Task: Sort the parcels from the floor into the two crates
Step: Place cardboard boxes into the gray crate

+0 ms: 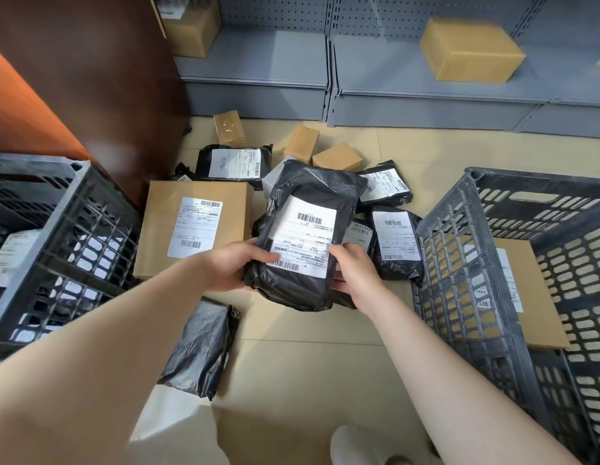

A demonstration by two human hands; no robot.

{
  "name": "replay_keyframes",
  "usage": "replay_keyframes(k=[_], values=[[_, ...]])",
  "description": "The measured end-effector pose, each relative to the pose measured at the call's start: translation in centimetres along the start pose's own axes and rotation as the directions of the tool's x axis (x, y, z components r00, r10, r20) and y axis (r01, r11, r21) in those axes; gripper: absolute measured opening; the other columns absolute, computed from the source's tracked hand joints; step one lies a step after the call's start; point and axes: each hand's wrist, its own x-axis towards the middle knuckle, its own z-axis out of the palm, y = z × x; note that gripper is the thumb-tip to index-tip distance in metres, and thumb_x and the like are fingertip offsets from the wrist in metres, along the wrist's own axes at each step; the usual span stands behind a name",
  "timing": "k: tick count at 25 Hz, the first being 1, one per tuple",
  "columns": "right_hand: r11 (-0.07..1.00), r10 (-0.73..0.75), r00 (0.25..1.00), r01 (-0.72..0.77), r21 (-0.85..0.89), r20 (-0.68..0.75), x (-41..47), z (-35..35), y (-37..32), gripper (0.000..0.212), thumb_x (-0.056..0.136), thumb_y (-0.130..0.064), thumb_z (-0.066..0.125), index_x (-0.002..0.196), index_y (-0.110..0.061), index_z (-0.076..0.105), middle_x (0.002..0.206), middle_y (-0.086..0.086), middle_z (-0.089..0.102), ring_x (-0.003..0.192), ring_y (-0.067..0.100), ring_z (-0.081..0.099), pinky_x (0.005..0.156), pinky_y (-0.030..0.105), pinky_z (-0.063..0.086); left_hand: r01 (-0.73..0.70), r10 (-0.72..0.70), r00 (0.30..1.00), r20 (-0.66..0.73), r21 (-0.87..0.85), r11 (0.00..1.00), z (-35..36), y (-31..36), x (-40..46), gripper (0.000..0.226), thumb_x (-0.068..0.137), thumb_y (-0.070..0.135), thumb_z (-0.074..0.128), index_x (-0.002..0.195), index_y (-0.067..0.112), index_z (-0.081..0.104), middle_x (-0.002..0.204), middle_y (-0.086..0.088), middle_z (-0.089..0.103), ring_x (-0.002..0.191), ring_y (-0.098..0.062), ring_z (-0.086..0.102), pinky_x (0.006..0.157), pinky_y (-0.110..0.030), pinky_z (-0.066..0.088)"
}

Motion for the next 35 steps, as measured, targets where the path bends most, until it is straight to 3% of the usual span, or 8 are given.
replay_keyframes(k=[6, 10, 13, 16, 21, 25, 32, 35], values=[[0.989, -0.147, 0.971, 0.144, 0.030, 0.188, -4.4, 3.9, -5.9, 0.015, 0.094, -0.021, 0.061, 0.109, -0.020, 0.061, 0.105, 0.004, 0.075, 0.087, 0.022, 0.072, 0.081, 0.043, 0.058, -0.112, 0.119, 0.990, -0.079, 0.086, 0.990, -3.6, 2.5, -6.0, 0.042, 0.091, 0.009, 0.057, 0.133, 0.011, 0.054, 0.123, -0.009, 0.068, 0.114, -0.029, 0.065, 0.102, -0.044, 0.047], [0.985, -0.163, 0.957, 0.171, -0.013, 0.241, -6.2, 8.9, -8.3, 0.026, 0.092, -0.020, 0.061, 0.116, -0.010, 0.057, 0.104, 0.009, 0.075, 0.071, 0.017, 0.071, 0.057, 0.033, 0.059, -0.226, 0.234, 0.931, -0.280, 0.063, 0.972, -6.2, 2.8, -10.3, 0.036, 0.097, 0.036, 0.053, 0.123, 0.012, 0.063, 0.114, -0.005, 0.073, 0.105, -0.022, 0.070, 0.097, -0.039, 0.050], [0.981, -0.170, 0.950, 0.189, -0.047, 0.261, -7.5, 13.6, -9.3, 0.040, 0.084, -0.028, 0.067, 0.117, -0.008, 0.055, 0.112, 0.012, 0.070, 0.084, 0.021, 0.071, 0.052, 0.028, 0.056, -0.278, 0.380, 0.829, -0.411, 0.286, 0.917, -9.1, 2.5, -13.9, 0.028, 0.099, 0.042, 0.049, 0.115, 0.027, 0.066, 0.111, 0.011, 0.073, 0.104, -0.010, 0.069, 0.101, -0.035, 0.046], [0.969, -0.205, 0.933, 0.235, -0.070, 0.297, -9.2, 18.4, -10.3, 0.031, 0.088, -0.029, 0.067, 0.110, -0.013, 0.053, 0.104, 0.007, 0.070, 0.087, 0.021, 0.070, 0.063, 0.036, 0.062, -0.298, 0.462, 0.713, -0.527, 0.368, 0.881, -12.7, 1.8, -17.2, 0.023, 0.099, 0.041, 0.048, 0.114, 0.035, 0.065, 0.112, 0.018, 0.071, 0.109, -0.007, 0.065, 0.102, -0.036, 0.046], [0.936, -0.255, 0.887, 0.327, -0.133, 0.384, -11.5, 26.8, -10.6, 0.055, 0.072, -0.055, 0.070, 0.112, -0.024, 0.049, 0.114, 0.002, 0.066, 0.100, 0.022, 0.068, 0.085, 0.049, 0.059, -0.333, 0.421, 0.546, -0.725, 0.273, 0.902, -17.3, 0.2, -22.3, 0.023, 0.101, 0.033, 0.047, 0.096, 0.028, 0.069, 0.096, 0.011, 0.076, 0.097, -0.016, 0.070, 0.087, -0.038, 0.054], [0.923, -0.228, 0.829, 0.351, -0.158, 0.510, -14.3, 32.2, -10.0, 0.076, 0.077, -0.050, 0.077, 0.135, -0.017, 0.041, 0.134, 0.000, 0.052, 0.116, 0.016, 0.053, 0.099, 0.035, 0.046, -0.232, 0.345, 0.418, -0.840, 0.268, 0.935, -21.2, -1.9, -25.6, 0.026, 0.098, 0.038, 0.049, 0.091, 0.020, 0.067, 0.097, -0.002, 0.074, 0.090, -0.025, 0.068, 0.084, -0.045, 0.054], [0.883, -0.140, 0.763, 0.385, -0.269, 0.631, -16.2, 39.0, -7.4, 0.073, 0.092, -0.031, 0.063, 0.152, -0.020, 0.024, 0.123, -0.003, 0.045, 0.095, 0.011, 0.043, 0.083, 0.028, 0.036, -0.151, 0.199, 0.442, -0.875, 0.146, 0.978, -26.4, -5.4, -30.2, 0.020, 0.097, 0.025, 0.054, 0.116, 0.024, 0.061, 0.109, 0.000, 0.070, 0.092, -0.019, 0.067, 0.074, -0.035, 0.053], [0.810, -0.141, 0.724, 0.476, -0.341, 0.675, -16.6, 40.9, -6.3, 0.069, 0.093, -0.028, 0.056, 0.154, -0.018, 0.025, 0.134, 0.001, 0.047, 0.099, 0.014, 0.048, 0.090, 0.031, 0.041, 0.089, 0.323, 0.417, -0.850, 0.392, 0.916, -28.9, -6.4, -31.4, 0.076, 0.087, 0.005, 0.063, 0.150, 0.027, 0.026, 0.149, -0.005, 0.042, 0.128, -0.025, 0.048, 0.094, -0.036, 0.046]])
